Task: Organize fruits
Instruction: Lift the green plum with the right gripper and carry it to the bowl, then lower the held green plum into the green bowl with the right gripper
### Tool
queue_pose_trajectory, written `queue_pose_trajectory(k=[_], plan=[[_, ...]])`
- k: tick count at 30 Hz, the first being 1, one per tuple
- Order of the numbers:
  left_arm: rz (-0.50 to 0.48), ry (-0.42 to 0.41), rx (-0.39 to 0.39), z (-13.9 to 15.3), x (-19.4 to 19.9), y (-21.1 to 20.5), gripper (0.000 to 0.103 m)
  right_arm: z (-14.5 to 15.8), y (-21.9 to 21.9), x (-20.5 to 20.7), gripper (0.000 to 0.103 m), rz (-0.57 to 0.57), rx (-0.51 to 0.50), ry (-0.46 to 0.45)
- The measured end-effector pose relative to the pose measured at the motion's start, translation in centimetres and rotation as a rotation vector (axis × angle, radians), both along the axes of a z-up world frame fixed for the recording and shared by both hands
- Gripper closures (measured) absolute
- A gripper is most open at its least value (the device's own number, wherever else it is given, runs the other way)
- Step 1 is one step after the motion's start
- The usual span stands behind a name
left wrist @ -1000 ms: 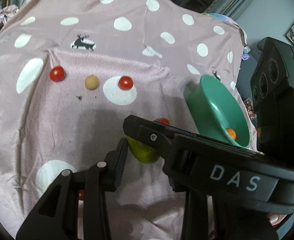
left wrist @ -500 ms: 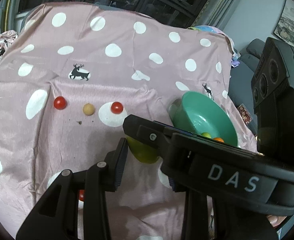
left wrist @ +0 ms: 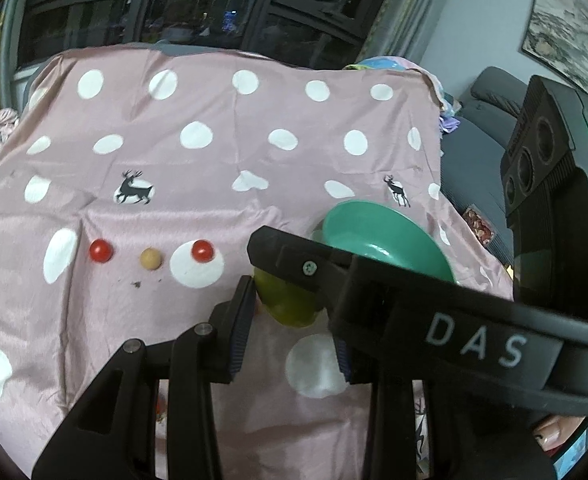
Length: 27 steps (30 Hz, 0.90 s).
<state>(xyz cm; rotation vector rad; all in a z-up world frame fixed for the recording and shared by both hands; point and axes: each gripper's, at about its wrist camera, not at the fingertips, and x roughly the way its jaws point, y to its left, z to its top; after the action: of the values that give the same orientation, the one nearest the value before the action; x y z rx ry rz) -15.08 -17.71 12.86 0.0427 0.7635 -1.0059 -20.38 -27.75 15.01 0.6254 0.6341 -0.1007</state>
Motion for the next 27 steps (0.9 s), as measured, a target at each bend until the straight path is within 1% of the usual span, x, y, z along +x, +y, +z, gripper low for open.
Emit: queue_pose_trajectory(k=[5,10,14,22,27], plan=[[-0.035,-0.023,0.001,0.3,-0.9,-1.9,0.068,0.3,-1.5,-1.4,0.066,-0.046,0.003,-0.022],[-0.072,-0.037,0.001,0.5,-1.8,-3.7,0.068,0.4,-3.2,-2.9,0.066,-0.095,0.029,-0.049],[-0.098,-0.043,0.003,0.6,-2.4,-5.0,0.069,0.5,-4.2,-3.8,0.066,-0.132,0.027,-0.056],[-0.146,-0.051,0.008,0.6,-3.5,-7.3,0.069,0.3,-6.3,-5.6,0.066,-0.196,0.063,-0.078],[-0.169,-0.053,0.018,0.3,-4.0,-8.6,0.069,0.0,-7.4,-6.4,0.066,-0.229,0.076,-0.077]])
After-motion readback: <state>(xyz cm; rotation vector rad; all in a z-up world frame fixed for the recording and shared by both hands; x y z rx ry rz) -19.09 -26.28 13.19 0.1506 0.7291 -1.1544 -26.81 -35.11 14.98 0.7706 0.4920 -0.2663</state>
